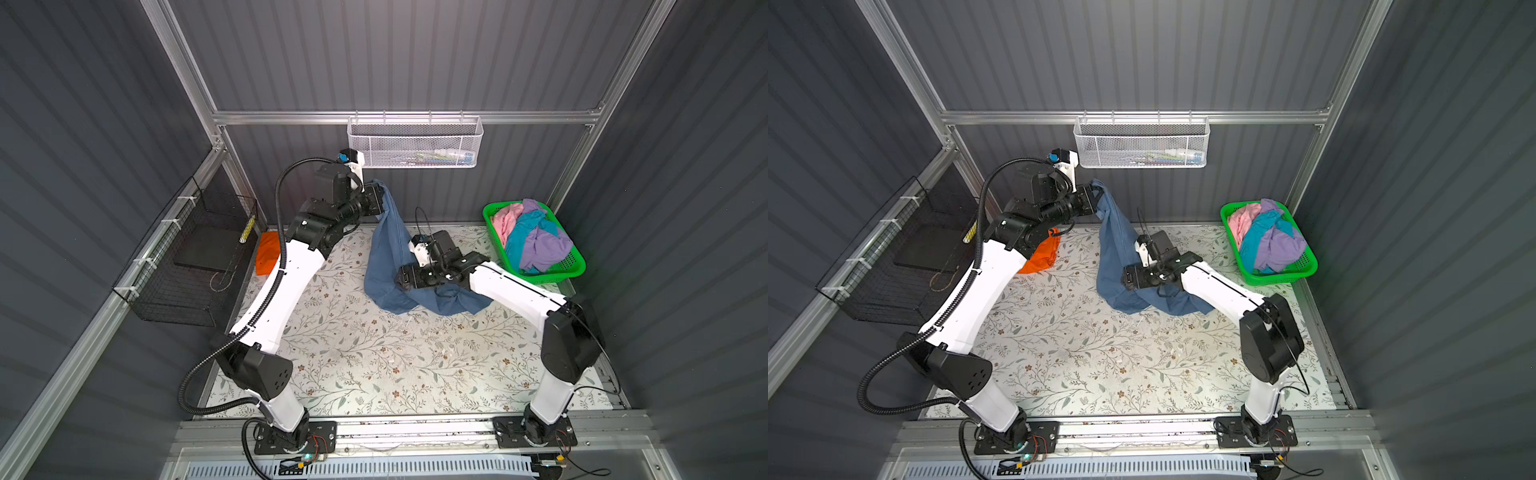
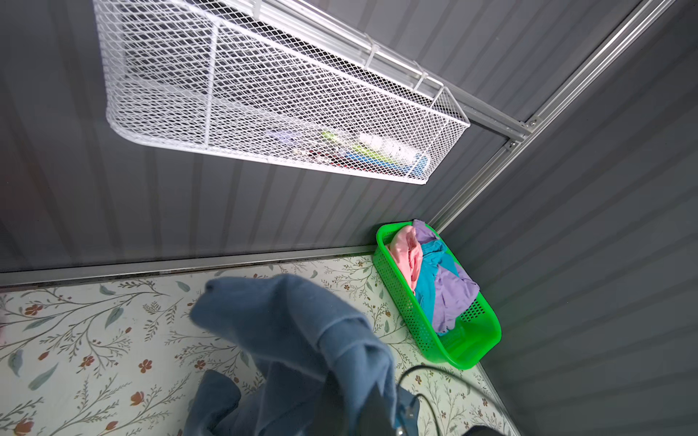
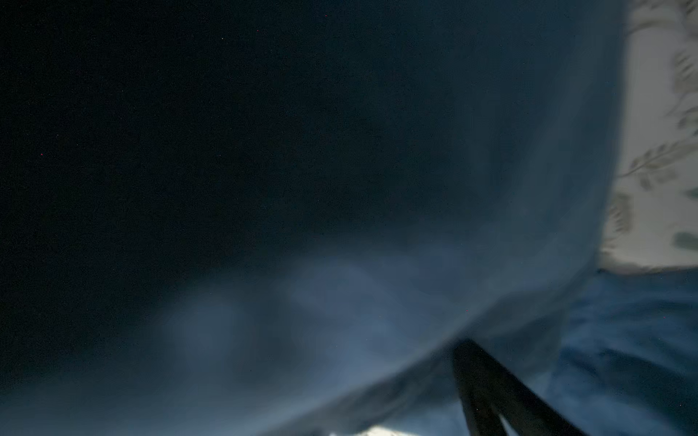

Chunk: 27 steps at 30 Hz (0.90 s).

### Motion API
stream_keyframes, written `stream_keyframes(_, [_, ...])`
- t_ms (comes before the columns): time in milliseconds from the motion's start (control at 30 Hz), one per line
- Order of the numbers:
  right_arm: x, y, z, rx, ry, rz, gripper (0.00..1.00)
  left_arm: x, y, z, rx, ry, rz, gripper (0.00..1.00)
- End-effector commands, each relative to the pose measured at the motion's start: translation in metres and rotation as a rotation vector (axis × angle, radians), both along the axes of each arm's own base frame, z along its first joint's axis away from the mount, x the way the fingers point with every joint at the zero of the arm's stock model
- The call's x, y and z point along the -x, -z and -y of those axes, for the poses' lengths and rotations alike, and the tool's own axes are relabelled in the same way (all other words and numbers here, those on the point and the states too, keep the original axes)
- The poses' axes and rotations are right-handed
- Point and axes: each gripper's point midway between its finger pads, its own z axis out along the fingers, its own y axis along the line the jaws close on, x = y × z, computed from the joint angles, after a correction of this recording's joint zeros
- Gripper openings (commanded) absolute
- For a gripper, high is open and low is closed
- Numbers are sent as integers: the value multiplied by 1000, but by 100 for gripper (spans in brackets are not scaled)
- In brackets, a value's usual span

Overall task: Fold and stack the t-shirts
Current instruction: 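Lift the blue shirt high with both grippers and shake it out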

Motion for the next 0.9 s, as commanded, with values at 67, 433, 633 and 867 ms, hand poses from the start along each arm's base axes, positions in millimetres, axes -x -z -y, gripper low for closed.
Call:
stream_keyframes(67, [-25,-22,-15,-64,54,99,82,-2,21,-4,-57,-2,-33,0])
stream_keyframes(433, [-78,-120,68,-22,223,295,0,-16,19,-18,-181,-73,0,0])
stream_keyframes(633, [-80,-224,127,8,310,503,0,-32,-10,-35,-270,-175,77,0])
stream_keyframes(867, [-44,-330,160,-14,366,687,0,-25,-56,-43,-236,-210,175,0])
